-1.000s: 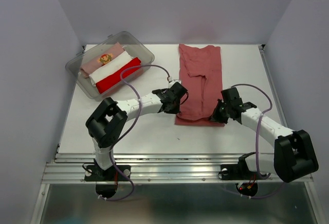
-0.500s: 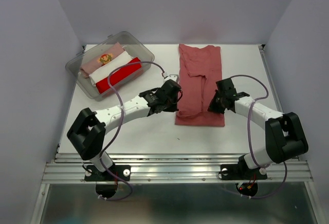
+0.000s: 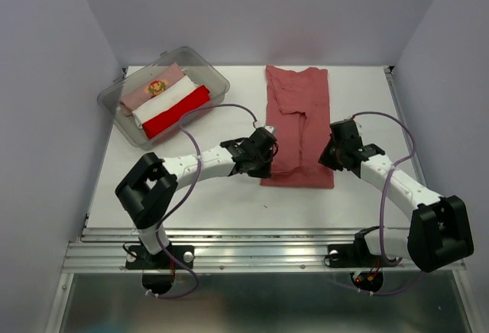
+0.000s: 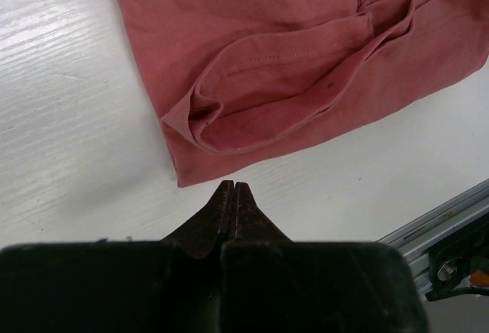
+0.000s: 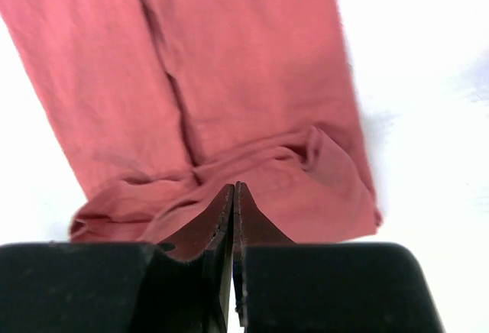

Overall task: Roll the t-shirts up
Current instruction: Roll the T-shirt to the center of the board.

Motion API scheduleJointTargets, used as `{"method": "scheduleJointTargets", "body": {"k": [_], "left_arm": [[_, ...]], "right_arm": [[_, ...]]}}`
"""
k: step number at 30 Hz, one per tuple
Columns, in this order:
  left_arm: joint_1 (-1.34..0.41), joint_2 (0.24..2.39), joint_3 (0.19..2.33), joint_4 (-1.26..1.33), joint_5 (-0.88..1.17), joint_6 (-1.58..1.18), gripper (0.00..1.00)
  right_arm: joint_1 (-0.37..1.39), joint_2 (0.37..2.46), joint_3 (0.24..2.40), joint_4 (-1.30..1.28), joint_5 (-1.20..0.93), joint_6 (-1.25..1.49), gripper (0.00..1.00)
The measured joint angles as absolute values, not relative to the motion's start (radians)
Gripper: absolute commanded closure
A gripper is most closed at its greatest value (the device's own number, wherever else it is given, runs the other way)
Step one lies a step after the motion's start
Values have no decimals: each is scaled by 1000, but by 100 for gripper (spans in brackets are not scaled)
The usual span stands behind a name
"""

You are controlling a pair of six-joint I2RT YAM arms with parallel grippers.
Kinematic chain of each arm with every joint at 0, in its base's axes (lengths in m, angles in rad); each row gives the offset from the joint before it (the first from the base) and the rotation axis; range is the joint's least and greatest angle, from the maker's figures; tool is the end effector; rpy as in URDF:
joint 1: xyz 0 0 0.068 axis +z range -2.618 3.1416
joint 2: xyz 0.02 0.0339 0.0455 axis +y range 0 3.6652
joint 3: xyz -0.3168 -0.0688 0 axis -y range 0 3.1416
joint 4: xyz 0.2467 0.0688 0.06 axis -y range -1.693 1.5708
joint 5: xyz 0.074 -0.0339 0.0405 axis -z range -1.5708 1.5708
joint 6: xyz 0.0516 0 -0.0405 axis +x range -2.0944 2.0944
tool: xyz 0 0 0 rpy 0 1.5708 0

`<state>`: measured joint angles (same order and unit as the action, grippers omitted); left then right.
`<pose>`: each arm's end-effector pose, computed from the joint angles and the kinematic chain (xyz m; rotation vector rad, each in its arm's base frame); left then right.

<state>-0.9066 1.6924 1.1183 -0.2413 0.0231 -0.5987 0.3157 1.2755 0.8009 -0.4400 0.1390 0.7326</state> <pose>0.2359 -0.3033 0.2529 0.3971 2.4838 -0.7034 0.2408 0.0711 0.2581 0.5737 2.4267 0.2745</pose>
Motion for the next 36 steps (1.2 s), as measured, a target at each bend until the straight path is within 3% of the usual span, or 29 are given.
{"method": "scheduleJointTargets", "body": {"k": [10, 26, 36], "left_arm": [[-899, 1823, 1240, -216, 22, -581, 100], [-837, 1919, 1291, -202, -85, -565, 100], [-836, 1801, 1306, -205, -131, -540, 100]], "right_arm": [[313, 1289, 742, -504, 181, 718, 93], [241, 1542, 855, -477, 294, 619, 96], [241, 1407, 835, -476, 255, 617, 93]]}}
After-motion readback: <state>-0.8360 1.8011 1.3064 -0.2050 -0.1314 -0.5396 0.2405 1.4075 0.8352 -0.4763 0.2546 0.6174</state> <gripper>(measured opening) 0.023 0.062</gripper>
